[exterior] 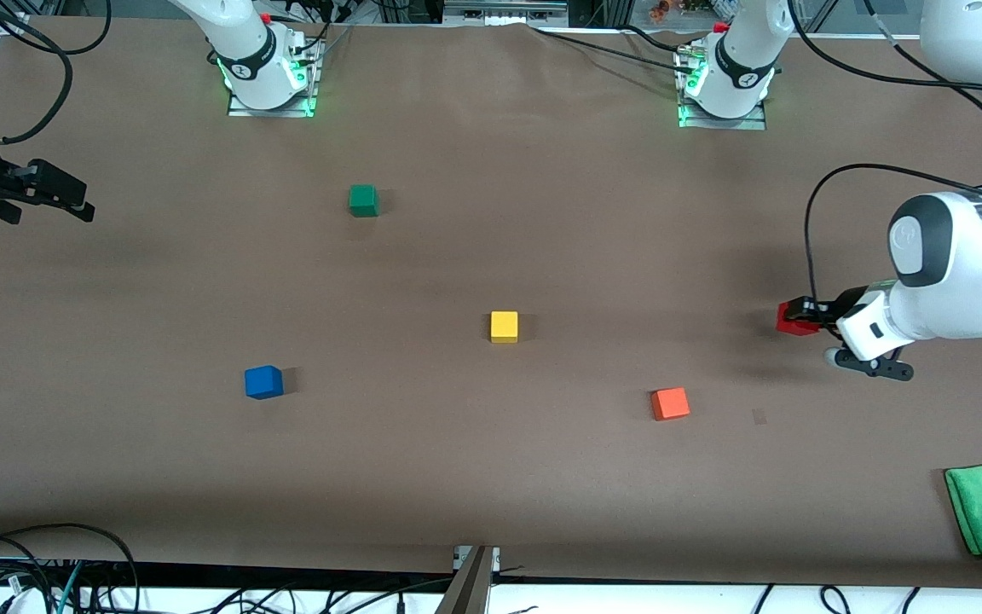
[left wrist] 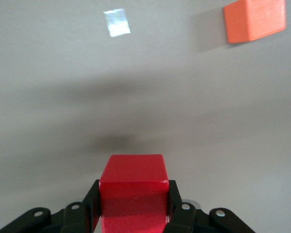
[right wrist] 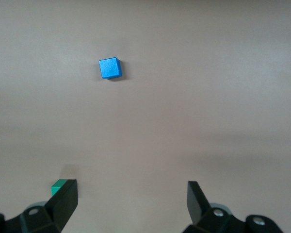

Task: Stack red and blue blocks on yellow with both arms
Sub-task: 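Carry the red cube with the left gripper over the yellow cube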

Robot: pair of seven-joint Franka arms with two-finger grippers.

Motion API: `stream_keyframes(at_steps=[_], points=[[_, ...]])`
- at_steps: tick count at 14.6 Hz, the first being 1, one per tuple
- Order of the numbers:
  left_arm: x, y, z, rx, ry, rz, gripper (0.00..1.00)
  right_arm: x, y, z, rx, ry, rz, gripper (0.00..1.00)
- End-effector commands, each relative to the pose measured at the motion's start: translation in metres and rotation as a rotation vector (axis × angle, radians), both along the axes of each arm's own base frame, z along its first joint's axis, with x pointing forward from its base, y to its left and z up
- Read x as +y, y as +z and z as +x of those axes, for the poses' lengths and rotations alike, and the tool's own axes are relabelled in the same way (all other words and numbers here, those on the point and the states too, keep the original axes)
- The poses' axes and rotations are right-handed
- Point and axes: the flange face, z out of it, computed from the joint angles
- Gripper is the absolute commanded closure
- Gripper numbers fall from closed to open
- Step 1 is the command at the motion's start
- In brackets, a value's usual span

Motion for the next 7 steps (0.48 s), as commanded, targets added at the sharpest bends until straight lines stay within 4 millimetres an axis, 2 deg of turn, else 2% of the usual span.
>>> stream_keyframes(at_steps=[1, 4, 7], points=[[-0.053, -0.002, 0.000, 0.030, 0.093, -0.014, 1.00, -0.001, 0.004, -0.002, -0.008, 0.016, -0.005, 0.00], [-0.111, 0.003, -0.002, 0.056, 0.181, -0.024, 1.00, -0.001, 0.004, -0.002, -0.008, 0.016, -0.005, 0.00], [-0.154, 0.012, -0.006, 0.064, 0.229, -0.001, 1.00, -0.002, 0.004, -0.002, -0.008, 0.015, -0.005, 0.00]])
